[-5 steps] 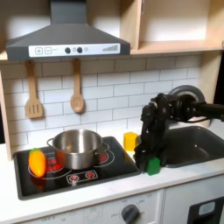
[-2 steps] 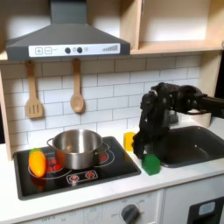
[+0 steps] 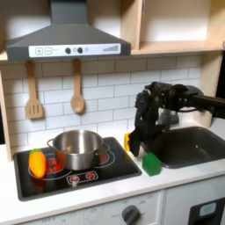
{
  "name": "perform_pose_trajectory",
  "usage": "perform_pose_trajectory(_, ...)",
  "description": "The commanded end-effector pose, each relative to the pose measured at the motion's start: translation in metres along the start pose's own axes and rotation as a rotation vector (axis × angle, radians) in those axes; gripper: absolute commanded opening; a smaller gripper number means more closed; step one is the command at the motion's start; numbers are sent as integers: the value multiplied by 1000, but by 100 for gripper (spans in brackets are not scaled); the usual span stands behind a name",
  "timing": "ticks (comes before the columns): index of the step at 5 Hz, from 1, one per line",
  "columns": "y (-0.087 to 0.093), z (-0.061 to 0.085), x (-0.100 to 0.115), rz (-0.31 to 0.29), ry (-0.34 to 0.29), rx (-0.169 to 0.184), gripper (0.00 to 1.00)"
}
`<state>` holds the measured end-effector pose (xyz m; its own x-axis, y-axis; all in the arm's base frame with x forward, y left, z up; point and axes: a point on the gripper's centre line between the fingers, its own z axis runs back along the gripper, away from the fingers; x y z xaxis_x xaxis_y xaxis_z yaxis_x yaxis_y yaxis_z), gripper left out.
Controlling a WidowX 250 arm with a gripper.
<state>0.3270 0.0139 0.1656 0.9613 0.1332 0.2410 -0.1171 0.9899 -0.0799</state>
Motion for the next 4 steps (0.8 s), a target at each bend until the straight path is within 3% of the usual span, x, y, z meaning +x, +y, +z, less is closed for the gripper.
perform_pose_trajectory(1, -1, -8, 21, 6, -7, -1, 100)
perform_pose_trajectory(4, -12, -20, 47, 6, -7, -6, 100)
